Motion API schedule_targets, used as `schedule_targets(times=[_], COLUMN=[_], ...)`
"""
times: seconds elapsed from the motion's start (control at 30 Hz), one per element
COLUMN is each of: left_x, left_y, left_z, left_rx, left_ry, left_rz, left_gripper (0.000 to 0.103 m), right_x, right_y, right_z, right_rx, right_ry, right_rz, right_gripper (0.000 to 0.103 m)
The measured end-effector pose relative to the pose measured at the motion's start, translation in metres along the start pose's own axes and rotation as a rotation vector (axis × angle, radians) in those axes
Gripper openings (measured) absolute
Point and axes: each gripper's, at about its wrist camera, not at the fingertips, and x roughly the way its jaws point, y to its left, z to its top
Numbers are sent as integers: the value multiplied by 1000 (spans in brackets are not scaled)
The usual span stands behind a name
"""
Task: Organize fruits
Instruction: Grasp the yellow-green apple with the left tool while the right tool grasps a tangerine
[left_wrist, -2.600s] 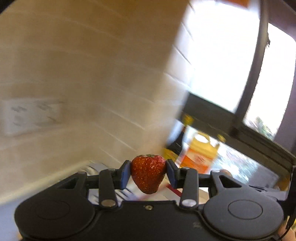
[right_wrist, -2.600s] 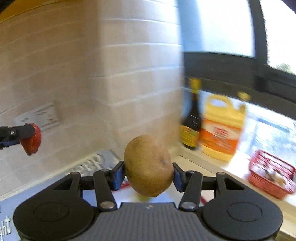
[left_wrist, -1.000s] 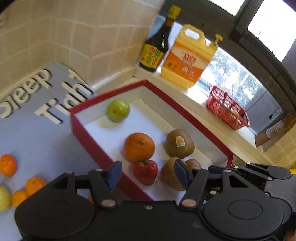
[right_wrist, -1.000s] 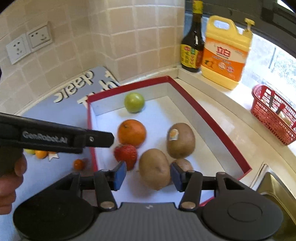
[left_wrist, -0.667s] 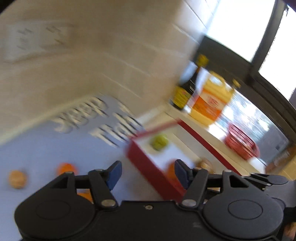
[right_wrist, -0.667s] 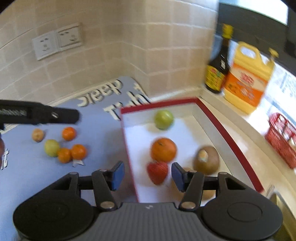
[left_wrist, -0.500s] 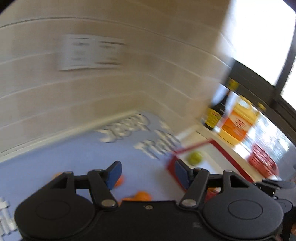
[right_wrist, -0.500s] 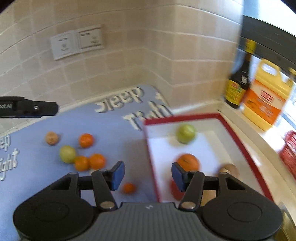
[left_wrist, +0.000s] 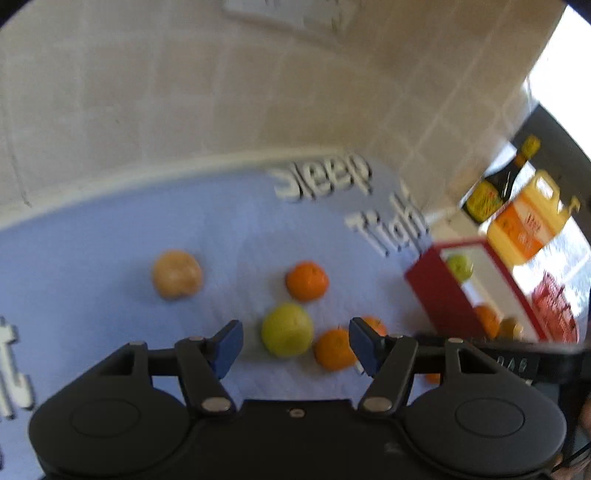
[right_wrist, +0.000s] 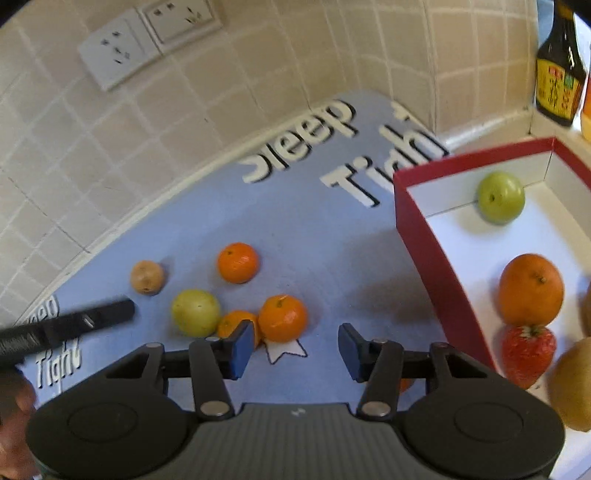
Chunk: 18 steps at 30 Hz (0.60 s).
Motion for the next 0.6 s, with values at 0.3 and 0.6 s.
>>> schedule_targets(times=[0.3, 0.6], left_x=[43, 62], left_y=[5, 7], left_z=[-5, -10], left_rx=[12, 13], left_ry=[61, 81], left_rz=[-18, -36], left_gripper=[67, 57], right_x=[42, 64], right_y=[-4, -4], right_z=[4, 8], right_rx=[65, 89], right_ry=[26, 43], right_rz=[41, 44], right_gripper=[51, 48])
